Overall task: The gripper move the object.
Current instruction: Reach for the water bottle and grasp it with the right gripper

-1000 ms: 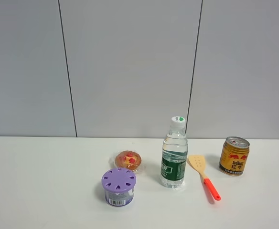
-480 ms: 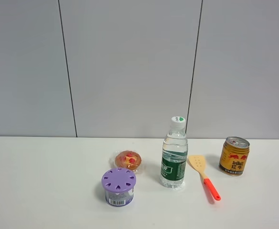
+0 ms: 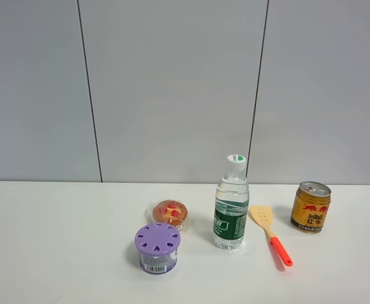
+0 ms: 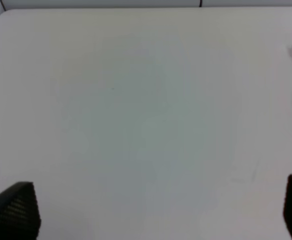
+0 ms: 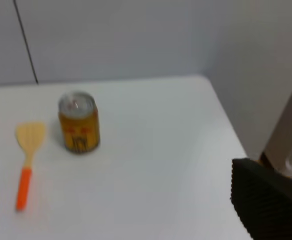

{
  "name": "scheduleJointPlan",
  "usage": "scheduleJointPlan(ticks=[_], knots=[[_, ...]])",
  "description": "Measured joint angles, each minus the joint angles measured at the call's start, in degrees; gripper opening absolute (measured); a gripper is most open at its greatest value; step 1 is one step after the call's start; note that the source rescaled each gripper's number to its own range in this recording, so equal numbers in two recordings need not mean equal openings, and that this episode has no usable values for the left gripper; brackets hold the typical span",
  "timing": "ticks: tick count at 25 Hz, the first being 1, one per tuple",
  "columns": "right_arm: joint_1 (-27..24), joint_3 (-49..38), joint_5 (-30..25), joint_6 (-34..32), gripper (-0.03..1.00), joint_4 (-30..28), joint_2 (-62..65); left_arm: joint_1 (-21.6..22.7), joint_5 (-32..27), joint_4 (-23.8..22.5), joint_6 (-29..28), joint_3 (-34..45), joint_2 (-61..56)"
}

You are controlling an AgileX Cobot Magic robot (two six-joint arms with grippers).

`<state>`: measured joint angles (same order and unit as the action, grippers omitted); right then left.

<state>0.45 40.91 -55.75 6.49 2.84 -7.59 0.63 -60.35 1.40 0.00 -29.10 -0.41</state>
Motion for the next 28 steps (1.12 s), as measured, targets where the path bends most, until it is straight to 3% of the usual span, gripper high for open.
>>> scheduleJointPlan(ticks=[6,9,12,16,19,23,28], knots=[[2.4,17.5,6.2,8.2,1.00,1.1,-18.7,0.0,0.0,0.0,0.0,0.0,0.0],[2.4,25.1,6.6,10.8,1.00,2.2,-28.1,0.0,0.0,0.0,0.0,0.0,0.0],[2.4,32.1,3.6,11.5,1.00,2.5,-39.6,0.0,0.0,0.0,0.0,0.0,0.0],[2.4,38.5,-3.5,8.0,1.00,2.6,-53.8,0.0,0.0,0.0,0.0,0.0,0.0],[2.4,40.4,-5.8,4.4,1.00,2.5,-62.4,0.0,0.0,0.0,0.0,0.0,0.0],[2.4,40.9,-5.9,-0.5,1.00,0.6,-70.8,0.0,0.0,0.0,0.0,0.0,0.0],[2.4,40.9,-2.3,-3.6,1.00,-0.7,-79.2,0.0,0.0,0.0,0.0,0.0,0.0]])
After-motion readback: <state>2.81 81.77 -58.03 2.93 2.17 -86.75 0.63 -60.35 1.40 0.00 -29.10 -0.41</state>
